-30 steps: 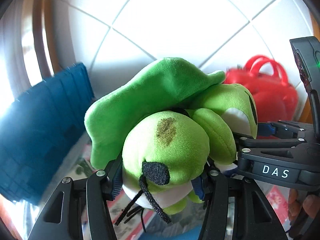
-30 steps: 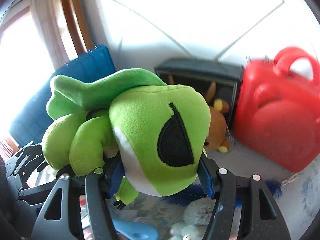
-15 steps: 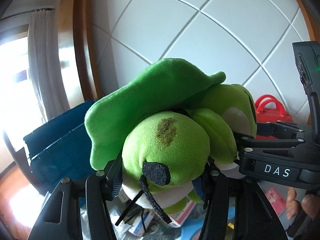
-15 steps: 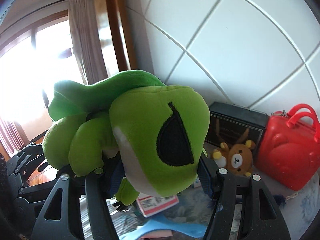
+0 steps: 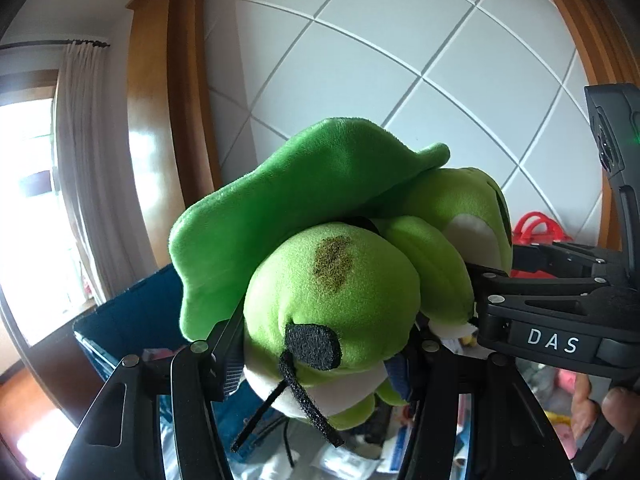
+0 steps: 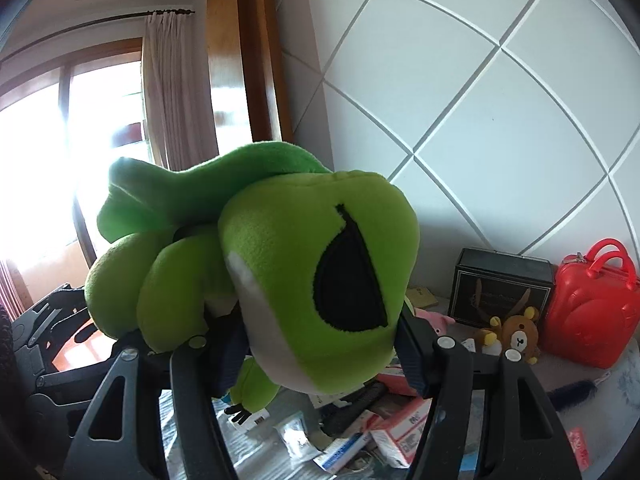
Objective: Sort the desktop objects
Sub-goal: 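Lift the green frog plush with both tools and carry it to the crate, then lower the frog plush into the crate and open both tools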
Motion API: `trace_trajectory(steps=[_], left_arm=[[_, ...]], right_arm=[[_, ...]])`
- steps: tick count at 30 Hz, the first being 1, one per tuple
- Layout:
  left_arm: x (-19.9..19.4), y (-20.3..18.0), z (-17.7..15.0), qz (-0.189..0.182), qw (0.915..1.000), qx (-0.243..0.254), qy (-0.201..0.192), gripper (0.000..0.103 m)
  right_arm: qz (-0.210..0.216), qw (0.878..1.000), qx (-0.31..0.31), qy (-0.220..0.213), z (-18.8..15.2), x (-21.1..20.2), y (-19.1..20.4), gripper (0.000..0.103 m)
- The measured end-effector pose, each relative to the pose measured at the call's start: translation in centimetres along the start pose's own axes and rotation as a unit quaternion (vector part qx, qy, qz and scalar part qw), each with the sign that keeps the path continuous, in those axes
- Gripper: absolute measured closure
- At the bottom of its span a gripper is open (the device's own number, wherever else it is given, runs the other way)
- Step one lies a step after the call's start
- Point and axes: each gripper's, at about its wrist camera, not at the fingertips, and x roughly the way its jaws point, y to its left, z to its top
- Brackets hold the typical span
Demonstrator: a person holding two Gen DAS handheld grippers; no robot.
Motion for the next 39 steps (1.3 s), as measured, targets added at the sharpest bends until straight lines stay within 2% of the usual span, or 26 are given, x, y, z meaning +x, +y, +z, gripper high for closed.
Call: trace_trajectory(steps=[6,11,17,23,26,31,39], left_arm=[[0.1,6.3,0.0,0.019,0.9996,-0.018,-0.011,0.045],[1.1,10.4,-0.4,0.046,0.9984,-0.030,-0.013,0.045],[3.3,15.4,-1.0,0.045,0.9981,-0.043,-0.004,0.044],[6.8,21.1,-0.9,0.005,0.9995,-0.030,-0.010,0.044],[9.8,24.6,-0.8,-0.031,0.9993,-0.019,-0.011,0.044],[14.7,30.2,-0.6,-0.090,0.9960,-0.004,0.007,0.044],[21.0,36.3,-1.3,-0.141,0.9890,0.007,0.045,0.043]], right_arm=[[0.008,1.000,-0.023,-0.006,2.1,2.3,6.2,0.040],[0.031,0.999,-0.042,-0.007,3.3,5.1,9.6,0.040],[0.026,0.998,-0.049,0.008,4.0,9.3,13.0,0.040],[-0.013,0.999,-0.036,0.009,5.0,14.5,16.2,0.040],[-0.044,0.999,-0.019,0.009,5.5,17.5,18.1,0.040],[-0.093,0.995,0.008,0.027,6.6,22.8,21.4,0.040],[-0.143,0.986,0.040,0.077,6.9,30.1,24.4,0.040]])
